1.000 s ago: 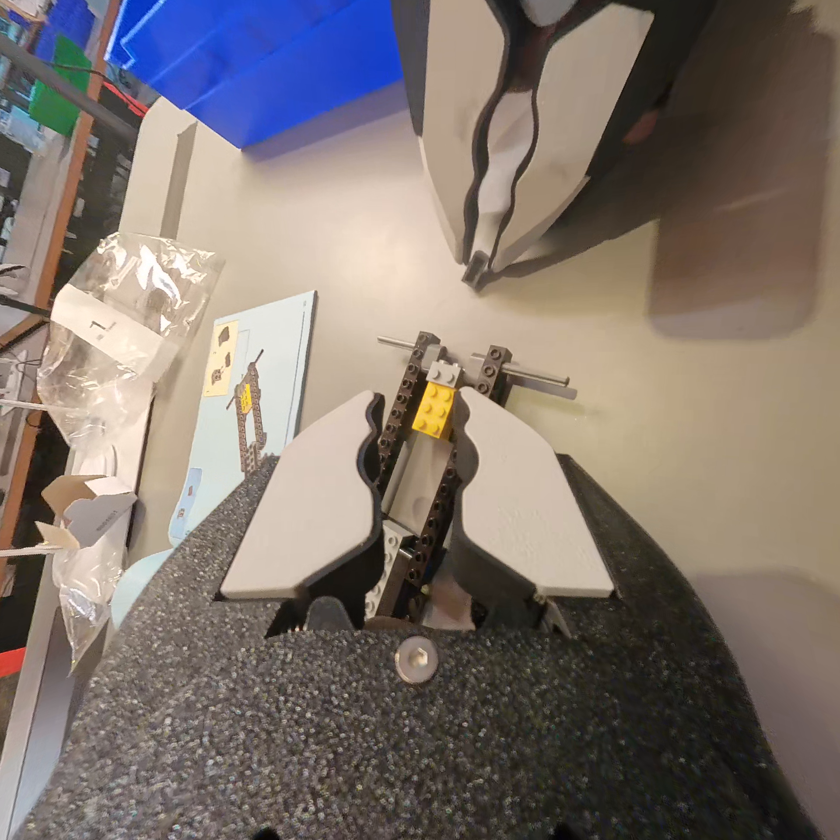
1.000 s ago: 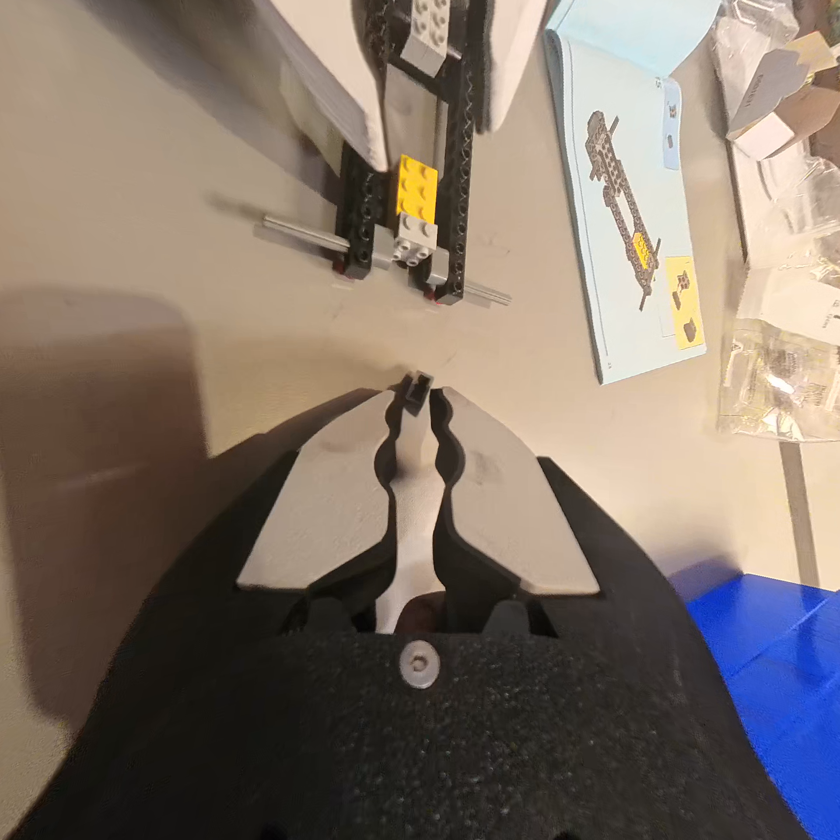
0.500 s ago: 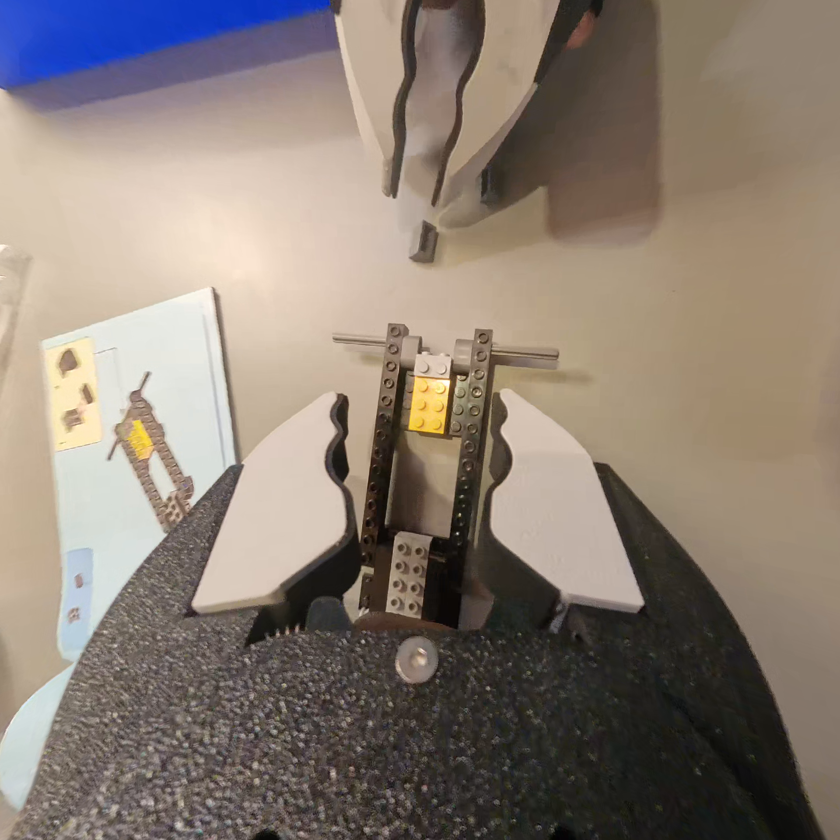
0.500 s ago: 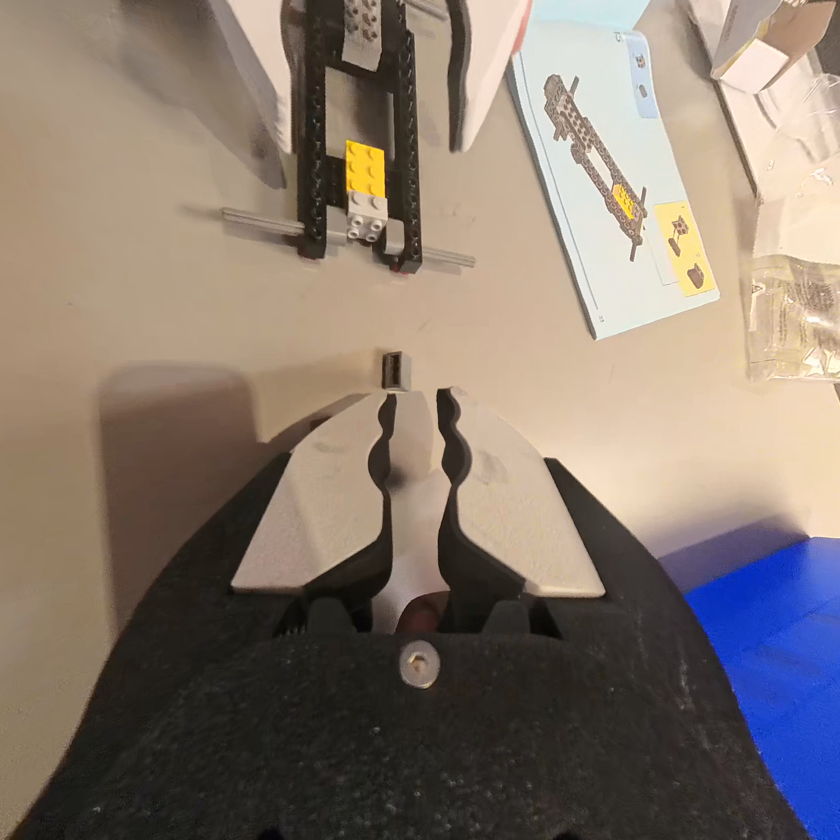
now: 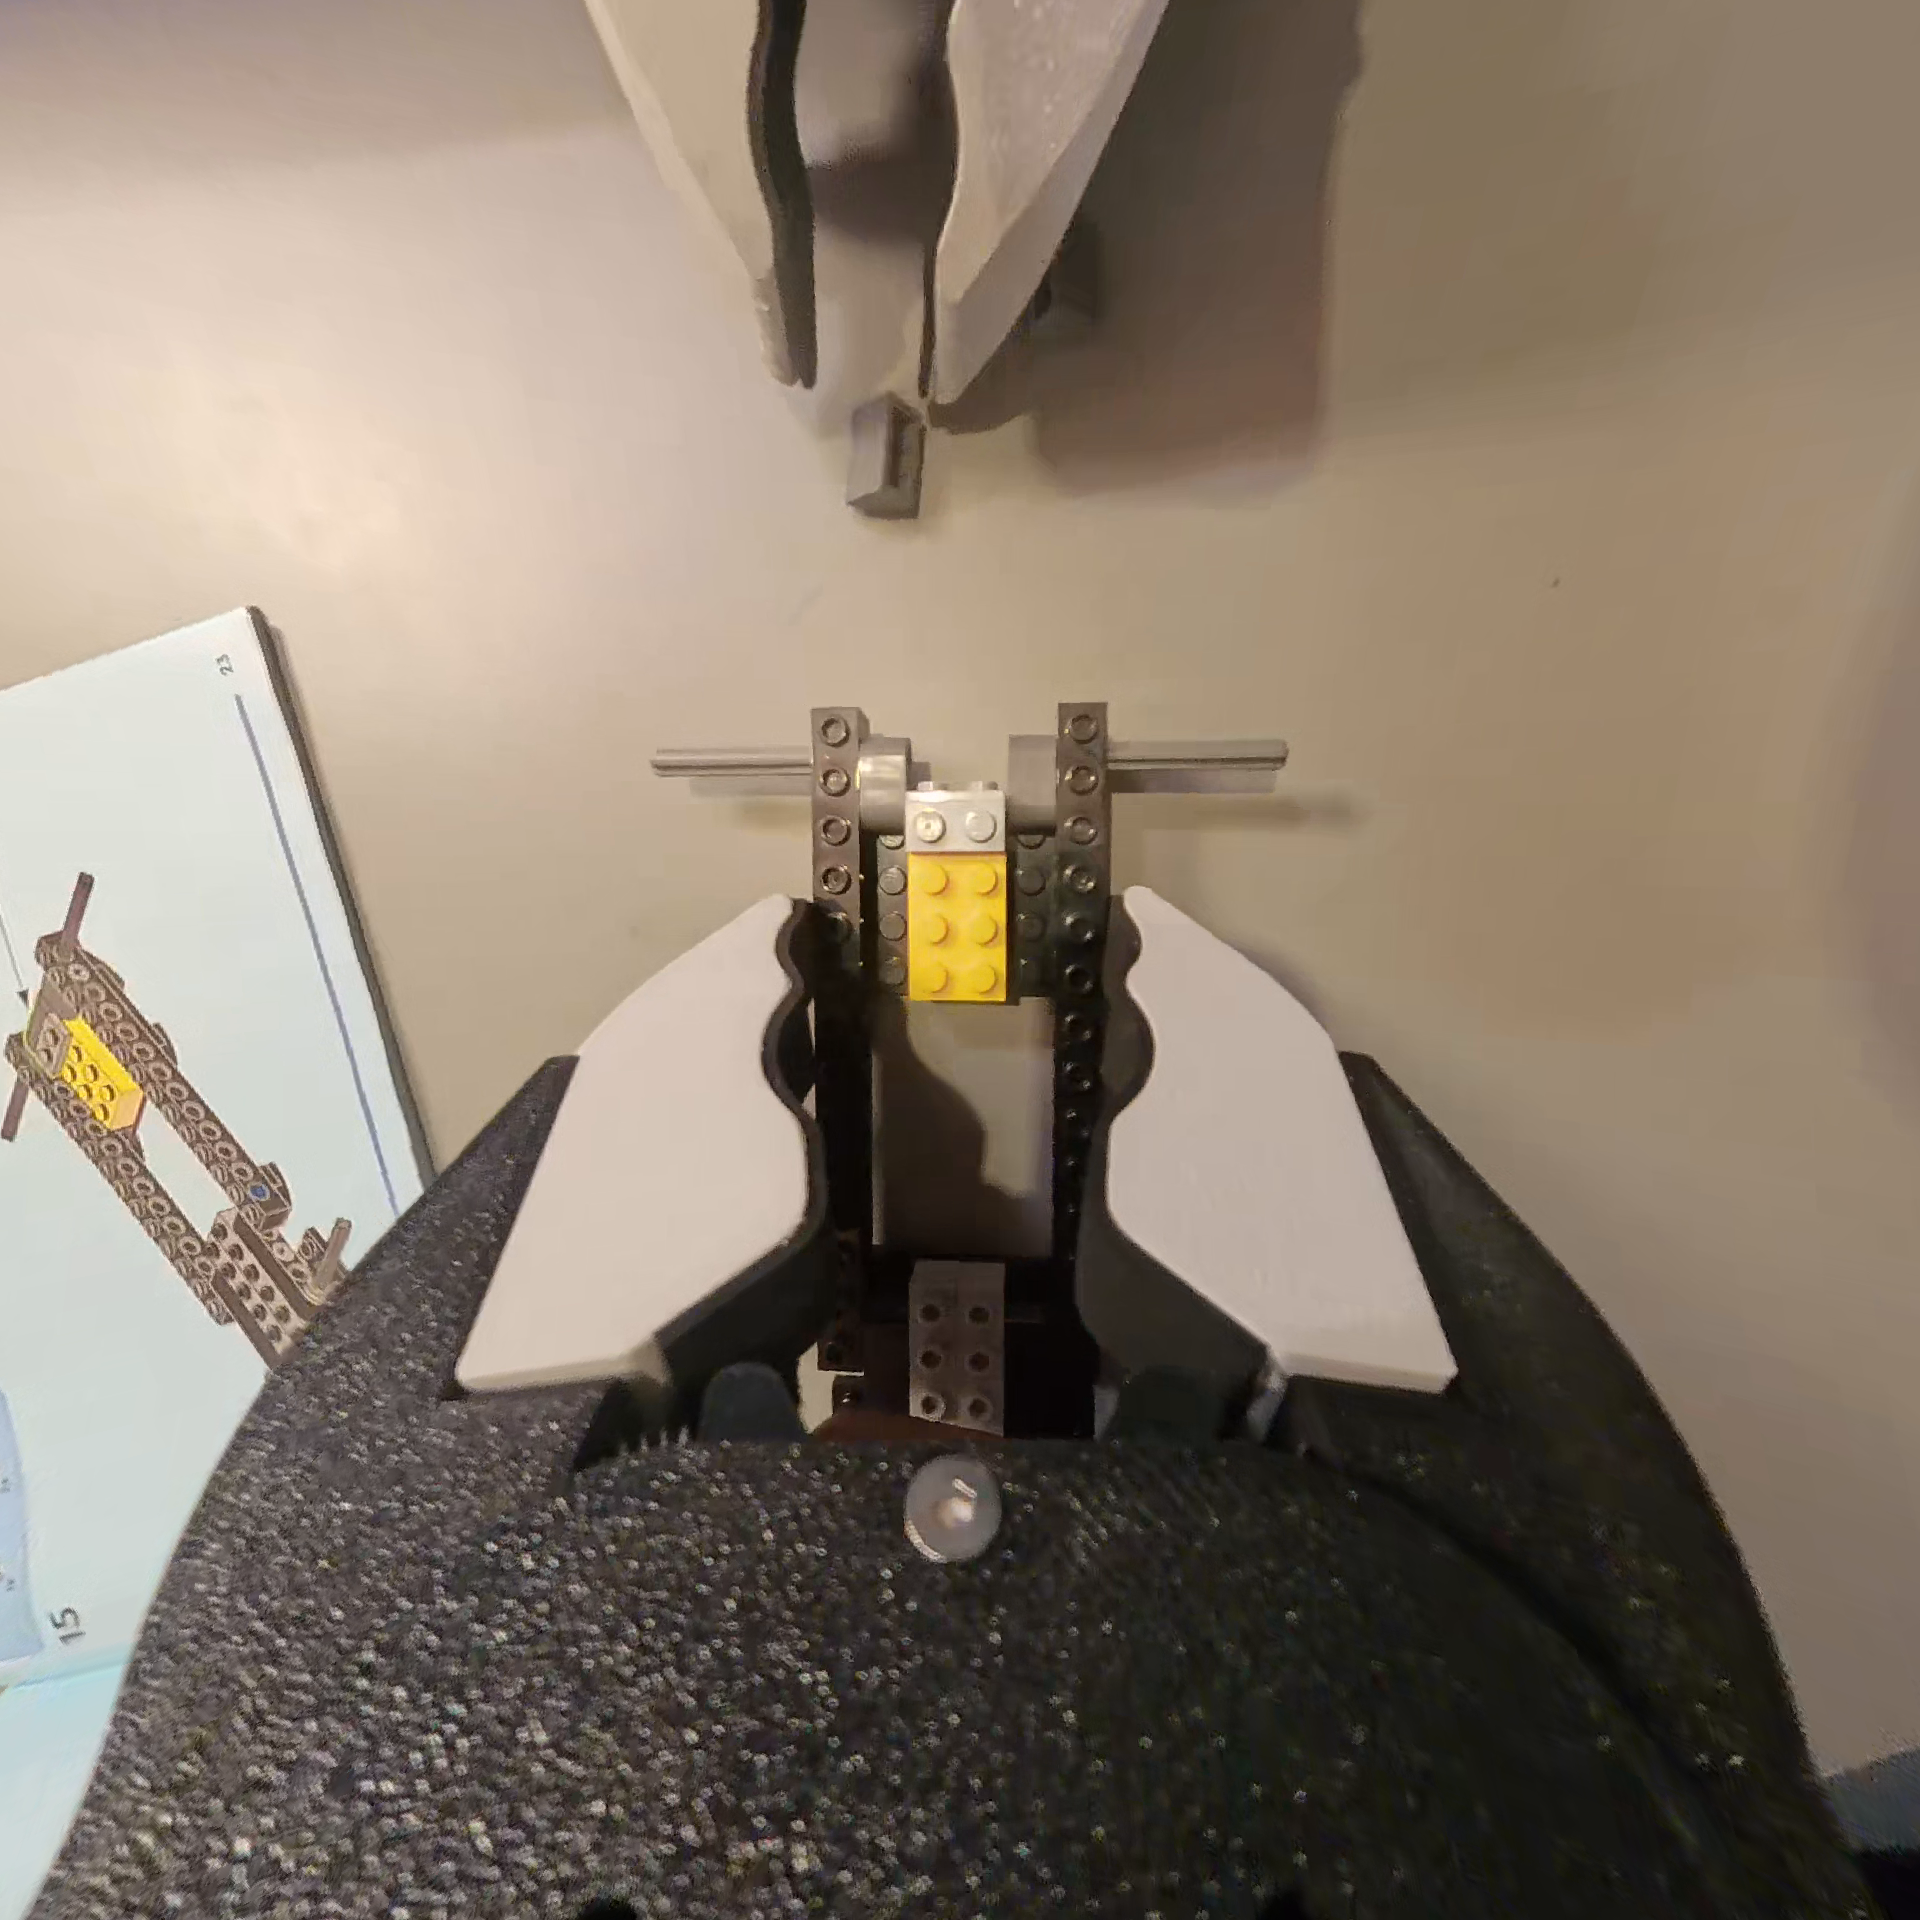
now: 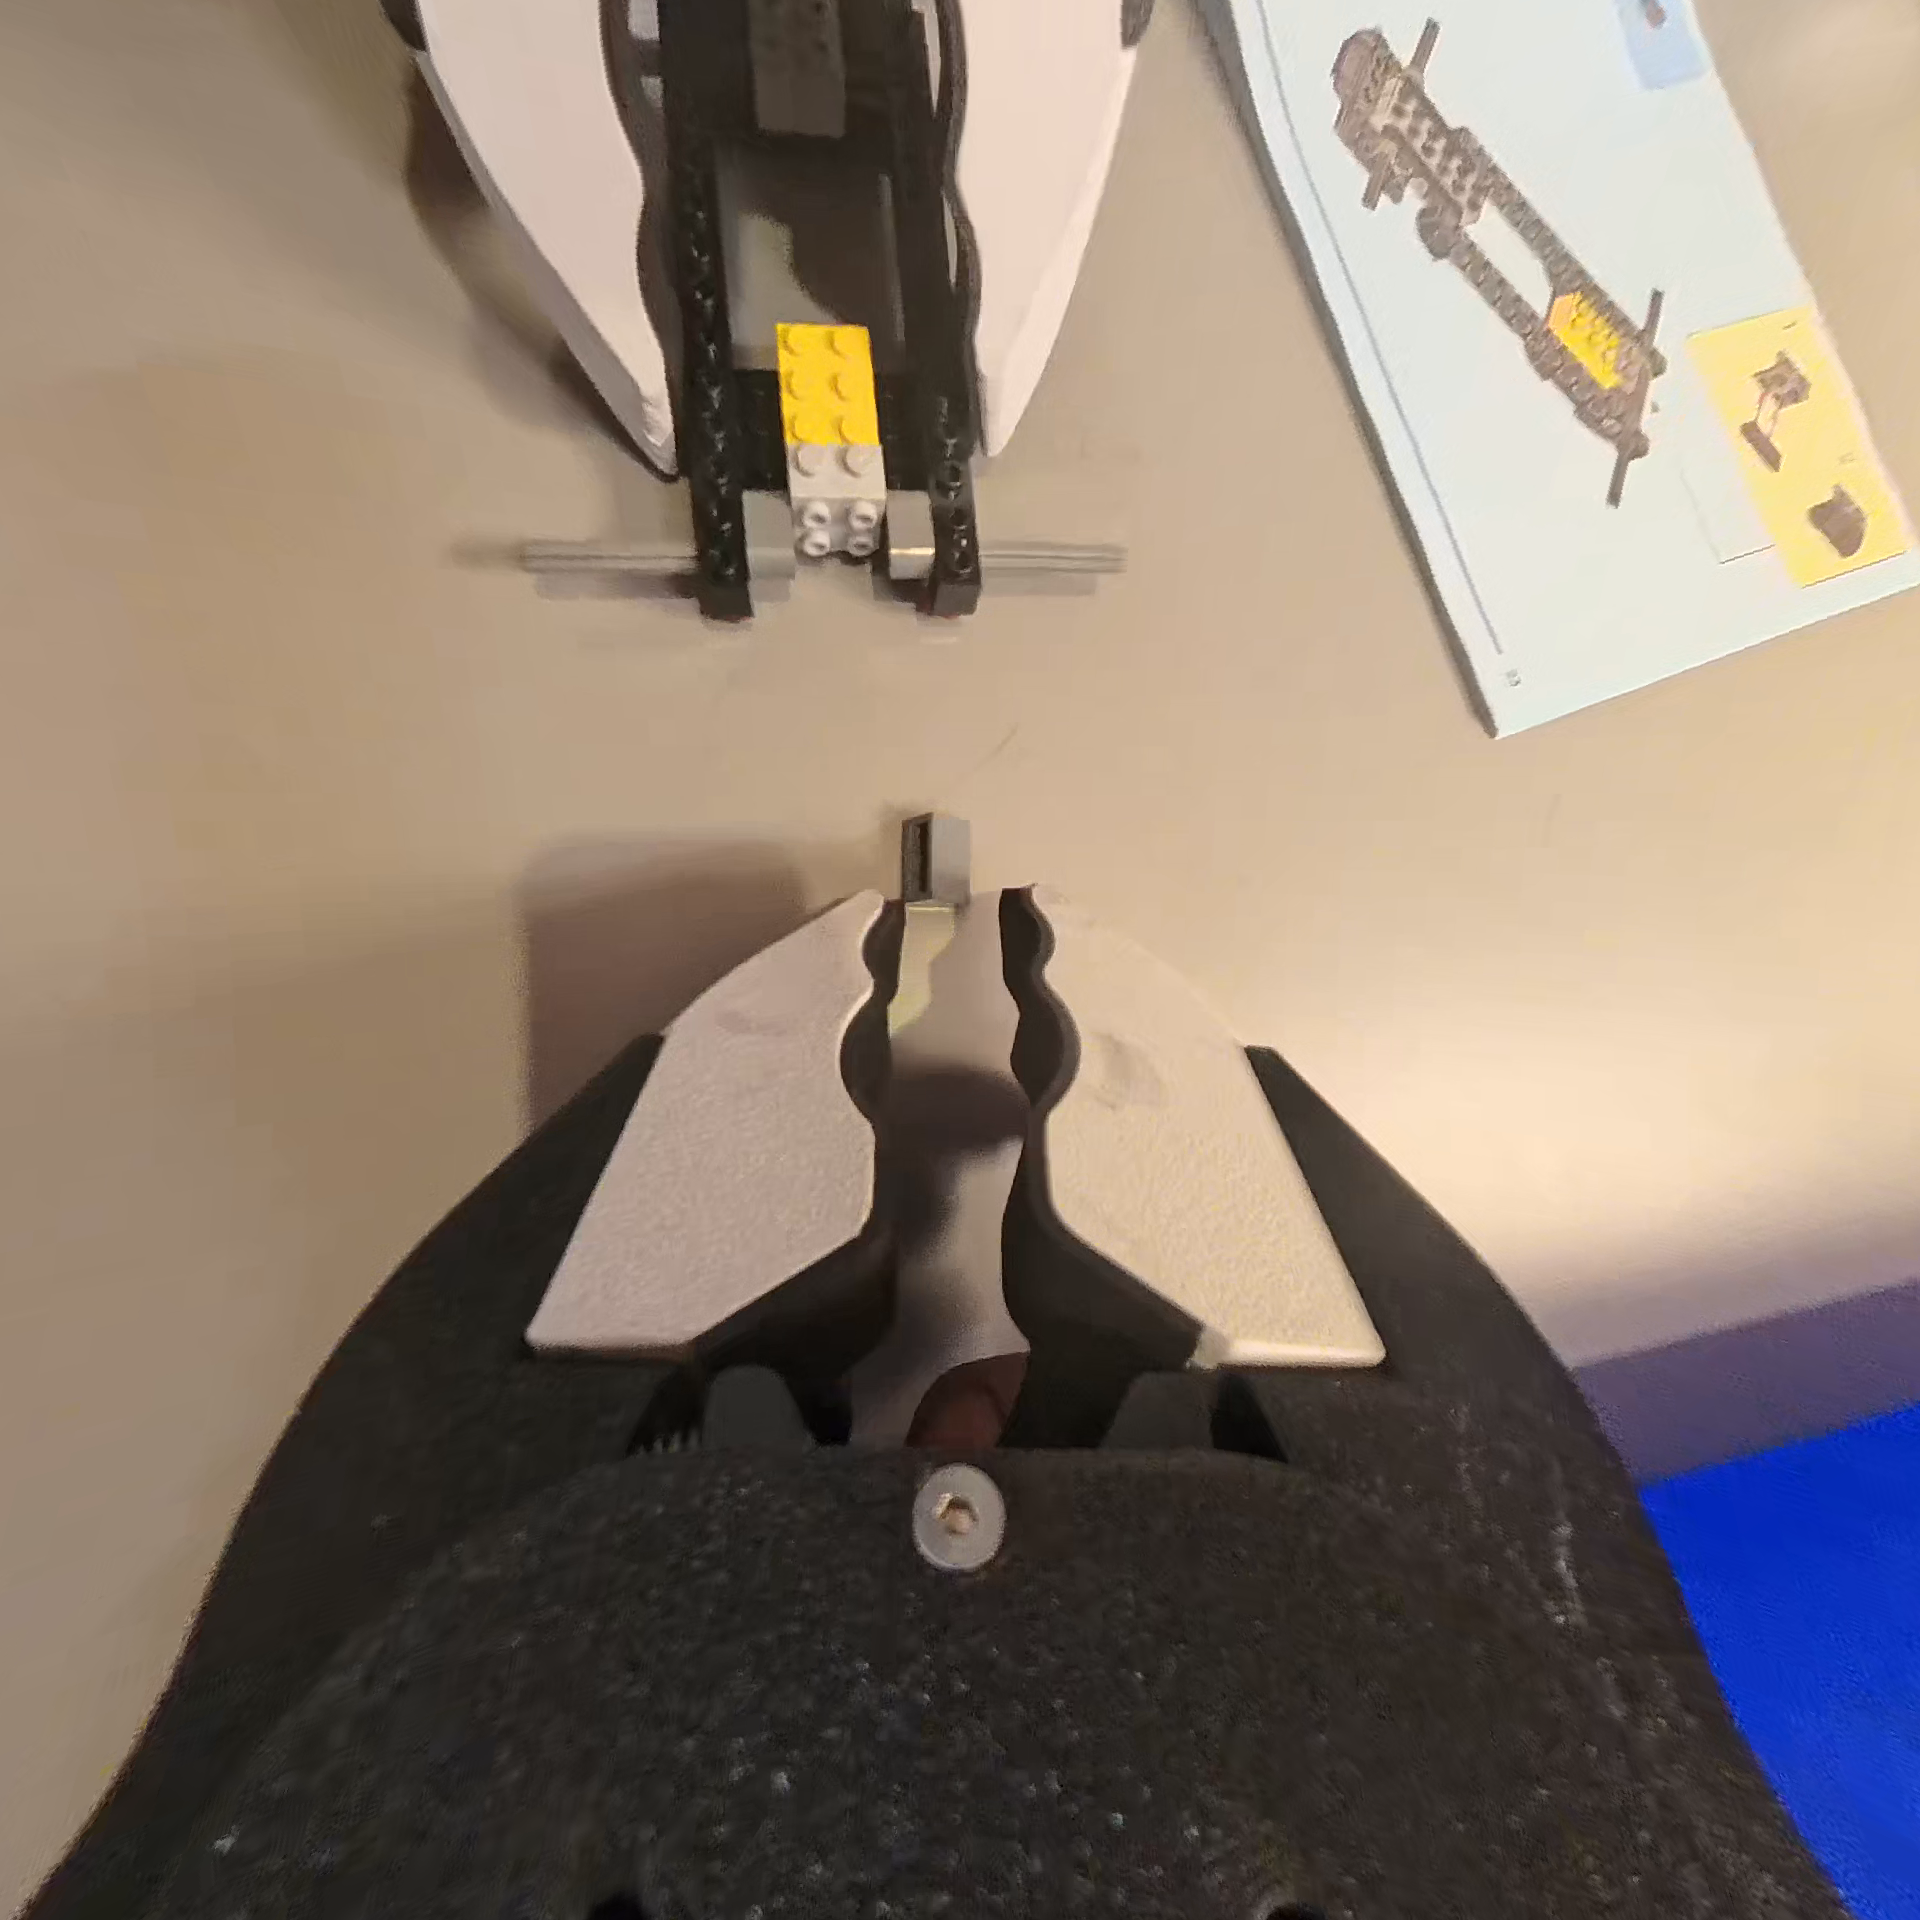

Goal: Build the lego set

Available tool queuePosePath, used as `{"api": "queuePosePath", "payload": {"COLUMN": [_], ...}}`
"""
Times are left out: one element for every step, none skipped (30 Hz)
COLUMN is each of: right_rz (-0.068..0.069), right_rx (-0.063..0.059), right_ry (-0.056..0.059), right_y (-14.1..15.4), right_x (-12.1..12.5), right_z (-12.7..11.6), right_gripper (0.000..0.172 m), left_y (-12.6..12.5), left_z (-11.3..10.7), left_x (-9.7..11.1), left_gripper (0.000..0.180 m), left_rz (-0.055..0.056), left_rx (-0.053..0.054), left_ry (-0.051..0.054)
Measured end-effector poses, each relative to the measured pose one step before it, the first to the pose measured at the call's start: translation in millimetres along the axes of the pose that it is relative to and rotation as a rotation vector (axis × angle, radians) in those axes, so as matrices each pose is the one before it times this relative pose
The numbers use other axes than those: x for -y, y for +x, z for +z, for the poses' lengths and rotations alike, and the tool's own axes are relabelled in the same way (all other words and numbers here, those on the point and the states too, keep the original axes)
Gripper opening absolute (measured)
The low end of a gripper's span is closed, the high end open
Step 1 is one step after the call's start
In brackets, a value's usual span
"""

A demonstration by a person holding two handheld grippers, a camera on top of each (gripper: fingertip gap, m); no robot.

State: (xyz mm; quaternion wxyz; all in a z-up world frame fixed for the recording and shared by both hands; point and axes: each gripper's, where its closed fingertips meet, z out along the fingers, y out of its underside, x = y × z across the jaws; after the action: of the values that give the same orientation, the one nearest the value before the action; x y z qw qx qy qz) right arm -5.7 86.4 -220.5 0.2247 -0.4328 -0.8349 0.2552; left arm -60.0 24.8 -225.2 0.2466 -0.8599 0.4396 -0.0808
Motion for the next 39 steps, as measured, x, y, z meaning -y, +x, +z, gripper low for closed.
{"api": "queuePosePath", "payload": {"right_rz": [0.0103, 0.0061, 0.0045, 0.0012, -0.0059, -0.0075, -0.0015, 0.0051, 0.0064, 0.0022, 0.0005, 0.005, 0.009, 0.0091, 0.0065, 0.0012, -0.0002, 0.0049, 0.0081, 0.0035, -0.0027, -0.0044, -0.0031, -0.0025, -0.0045, -0.0054, -0.0048, -0.0053, -0.0056, -0.0042, -0.0031, -0.0027, -0.0028, -0.0042, -0.0047, -0.0035, -0.0024, -0.0005, 0.0014], "right_rx": [0.0137, 0.0091, 0.0043, 0.0068, 0.0131, 0.0168, 0.0188, 0.0207, 0.0174, 0.0038, -0.0143, -0.0257, -0.0253, -0.0205, -0.0132, -0.0047, 0.0009, 0.0069, 0.0105, 0.0071, 0.0022, 0.0034, 0.0048, 0.0034, 0.004, 0.0028, 0.0001, 0.0019, 0.0034, 0.0021, 0.0038, 0.0063, 0.0064, 0.0056, 0.0057, 0.0064, 0.0074, 0.0063, 0.0009], "right_ry": [-0.0134, -0.0111, -0.005, -0.0007, 0.0035, 0.0054, 0.0054, 0.0097, 0.0131, 0.0113, 0.0047, -0.0017, -0.0016, -0.0013, -0.0062, -0.0065, 0.0045, 0.0065, 0.0014, 0.001, 0.0013, 0.0007, -0.001, -0.0018, -0.0007, 0.0007, 0.0016, 0.0022, 0.0026, 0.0028, 0.0029, 0.0026, 0.0015, 0.0014, 0.0018, 0.0025, 0.0038, 0.0036, 0.0025], "right_y": [-1.57, -2.02, -2.62, -3.75, -5.19, -5.67, -5.25, -4.44, -3.03, -0.35, 2.86, 5.16, 5.25, 4.46, 3.04, 1.34, 0.25, -0.42, -0.68, -0.47, -0.36, -0.73, -0.9, -0.67, -0.84, -0.76, -0.44, -0.71, -0.96, -0.49, -0.66, -0.84, -0.77, -0.58, -0.68, -0.79, -1.04, -0.87, 0.1], "right_x": [-0.84, -0.06, 1.07, 1.79, 2.09, 2.05, 2.08, 2.47, 2.53, 1.93, 0.3, -1.01, -1.42, -2.03, -2.63, -2.42, -0.49, 0.67, 0.81, 1.02, 1.13, 1.28, 1.19, 1.33, 1.33, 1.43, 1.61, 1.4, 1.22, 1.12, 1.06, 0.75, 0.73, 0.82, 1.14, 1.28, 1.67, 1.54, 1.32], "right_z": [0.96, 0.84, 0.93, 0.95, 1.17, 1.49, 1.56, 0.92, 0.11, -0.62, -1.18, -1.19, -1.05, -0.74, 0.08, 0.68, 0.66, 0.8, 0.89, 0.89, 1.01, 1.0, 0.99, 1.14, 1.08, 1.23, 1.22, 1.14, 0.97, 0.92, 0.74, 0.64, 0.55, 0.63, 0.88, 0.98, 1.26, 1.18, 0.95], "right_gripper": [0.019, 0.019, 0.019, 0.019, 0.018, 0.019, 0.019, 0.019, 0.019, 0.019, 0.019, 0.02, 0.02, 0.021, 0.021, 0.022, 0.022, 0.022, 0.022, 0.022, 0.022, 0.021, 0.021, 0.019, 0.017, 0.015, 0.014, 0.013, 0.012, 0.012, 0.012, 0.012, 0.012, 0.012, 0.012, 0.013, 0.013, 0.012, 0.013], "left_y": [-0.32, -0.76, -0.1, 1.02, 1.46, 1.37, 1.16, 0.95, 0.57, 0.91, 1.68, 1.29, 0.66, 0.8, 0.62, -0.36, -0.39, 0.17, 0.16, 0.19, 0.46, -0.06, -0.07, 0.48, 0.44, 0.13, 0.04, -0.09, 0.2, 0.36, 0.2, 0.09, 0.15, 0.31, 0.39, 0.44, 0.4, 0.25, 0.28], "left_z": [-0.05, -0.22, -0.4, -0.38, -0.6, -0.75, -0.99, -1.2, -1.58, -1.92, -1.87, -1.84, -1.64, -1.21, -0.79, -0.19, 0.29, 0.75, 0.96, 1.13, 1.34, 1.19, 1.07, 1.0, 0.82, 0.68, 0.56, 0.32, 0.17, 0.24, 0.25, 0.34, 0.23, 0.23, 0.16, 0.27, 0.44, 0.6, 0.39], "left_x": [-0.07, -0.12, -0.14, -0.4, -0.44, -0.54, -0.93, -0.82, -0.08, 0.25, 0.57, 0.87, 1.13, 0.81, 0.64, 0.16, -0.01, 0.39, 0.86, 0.74, -0.06, -0.36, -0.37, -0.19, -0.03, -0.02, -0.08, 0.17, 0.32, 0.03, -0.06, 0.09, 0.5, 0.31, 0.44, 0.55, 0.72, 0.81, 0.46], "left_gripper": [0.054, 0.054, 0.054, 0.053, 0.053, 0.053, 0.053, 0.053, 0.053, 0.053, 0.053, 0.053, 0.053, 0.053, 0.053, 0.053, 0.053, 0.053, 0.053, 0.053, 0.053, 0.053, 0.053, 0.053, 0.053, 0.053, 0.053, 0.053, 0.053, 0.053, 0.053, 0.053, 0.053, 0.053, 0.053, 0.053, 0.053, 0.053, 0.053], "left_rz": [-0.0195, -0.0201, -0.021, -0.0209, -0.0172, -0.0124, -0.0107, -0.0069, -0.0019, 0.0008, 0.0013, -0.0012, -0.0014, 0.0006, 0.0044, 0.0033, -0.0003, 0.0021, 0.0062, 0.0019, 0.0002, 0.005, 0.006, 0.0021, 0.0028, 0.0034, 0.0021, 0.0027, 0.0046, 0.0033, 0.0019, 0.0015, 0.0003, 0.0019, 0.0049, 0.004, 0.0021, 0.0014, -0.0007], "left_rx": [0.0127, 0.018, 0.0167, 0.0108, 0.01, 0.0127, 0.0137, 0.0155, 0.0183, 0.0135, 0.0058, 0.0046, 0.0057, 0.0018, 0.0007, 0.0038, 0.0001, -0.0034, -0.0023, -0.0032, -0.0048, 0.0009, 0.0026, -0.0019, -0.0012, 0.0012, 0.0015, 0.0022, 0.0014, 0.0001, 0.0, 0.0, -0.0014, -0.0028, -0.003, -0.0035, -0.0042, -0.0026, -0.0033], "left_ry": [0.0034, 0.0038, 0.0057, 0.0065, 0.0069, 0.0074, 0.004, 0.0018, 0.0059, 0.0076, 0.0086, 0.01, 0.0115, 0.0103, 0.008, 0.0041, 0.001, 0.0028, 0.0053, 0.0033, -0.003, -0.0052, -0.0038, -0.0032, -0.0021, -0.0021, -0.0029, -0.0011, 0.0016, 0.0012, 0.0007, 0.0028, 0.0056, 0.0041, 0.0036, 0.0031, 0.0038, 0.005, 0.0046]}}
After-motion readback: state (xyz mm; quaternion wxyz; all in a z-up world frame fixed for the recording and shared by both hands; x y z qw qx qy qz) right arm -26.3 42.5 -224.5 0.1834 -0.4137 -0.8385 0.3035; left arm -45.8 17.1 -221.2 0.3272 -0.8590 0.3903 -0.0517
